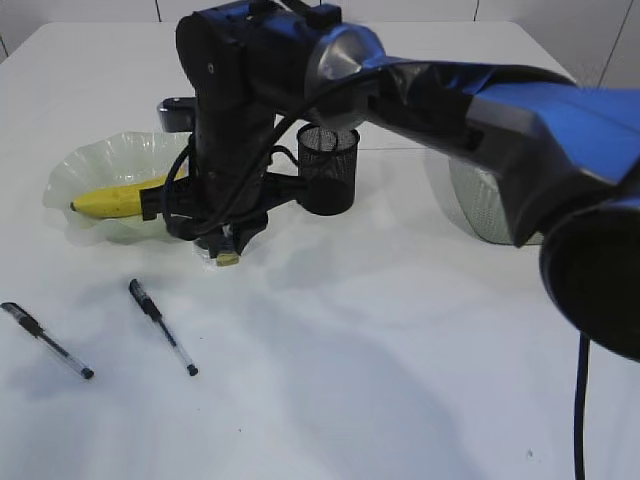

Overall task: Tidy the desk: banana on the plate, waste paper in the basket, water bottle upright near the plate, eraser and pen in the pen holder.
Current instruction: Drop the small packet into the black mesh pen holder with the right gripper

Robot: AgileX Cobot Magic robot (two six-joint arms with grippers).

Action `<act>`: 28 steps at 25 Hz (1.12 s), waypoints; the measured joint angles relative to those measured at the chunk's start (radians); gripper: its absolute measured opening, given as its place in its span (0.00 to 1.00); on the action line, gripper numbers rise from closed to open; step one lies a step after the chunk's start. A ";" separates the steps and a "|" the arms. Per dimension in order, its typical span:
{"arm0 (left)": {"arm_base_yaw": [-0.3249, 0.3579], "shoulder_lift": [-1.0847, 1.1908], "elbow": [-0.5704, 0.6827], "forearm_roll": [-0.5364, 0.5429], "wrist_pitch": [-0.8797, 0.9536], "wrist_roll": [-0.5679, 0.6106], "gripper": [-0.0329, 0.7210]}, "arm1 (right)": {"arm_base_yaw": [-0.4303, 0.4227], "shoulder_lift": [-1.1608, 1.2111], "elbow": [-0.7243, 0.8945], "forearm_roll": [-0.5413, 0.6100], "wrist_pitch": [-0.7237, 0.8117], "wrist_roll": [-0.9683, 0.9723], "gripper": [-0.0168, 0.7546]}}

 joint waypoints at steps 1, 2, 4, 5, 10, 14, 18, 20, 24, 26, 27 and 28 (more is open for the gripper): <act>0.000 0.000 0.000 0.000 0.000 0.000 0.71 | -0.006 -0.015 0.016 -0.010 0.000 -0.004 0.21; 0.000 0.000 0.000 0.000 0.001 0.000 0.71 | -0.010 -0.033 0.039 -0.018 0.000 -0.008 0.21; 0.000 0.000 0.000 0.000 0.001 0.000 0.71 | -0.027 -0.067 0.093 -0.033 0.000 -0.017 0.21; 0.000 0.000 0.000 0.000 0.001 0.000 0.71 | -0.037 -0.086 0.119 -0.045 0.000 -0.020 0.21; 0.000 0.000 0.000 0.000 0.001 0.000 0.71 | -0.110 -0.185 0.254 -0.149 0.001 -0.025 0.21; 0.000 0.000 0.000 0.000 0.001 0.000 0.71 | -0.193 -0.242 0.296 -0.188 0.002 -0.028 0.21; 0.000 0.000 0.000 0.000 -0.001 0.000 0.71 | -0.275 -0.259 0.297 -0.197 0.002 -0.044 0.21; 0.000 0.000 0.000 0.000 -0.001 0.000 0.71 | -0.296 -0.261 0.297 -0.203 0.002 -0.072 0.21; 0.000 0.000 0.000 0.000 -0.001 0.000 0.71 | -0.298 -0.262 0.297 -0.201 0.003 -0.101 0.21; 0.000 0.000 0.000 0.000 -0.001 0.000 0.71 | -0.298 -0.262 0.297 -0.198 -0.004 -0.103 0.21; 0.000 0.000 0.000 0.000 -0.001 0.000 0.71 | -0.298 -0.262 0.297 -0.197 -0.017 -0.105 0.21; 0.000 0.000 0.000 0.000 -0.001 0.000 0.71 | -0.298 -0.262 0.297 -0.197 -0.037 -0.105 0.21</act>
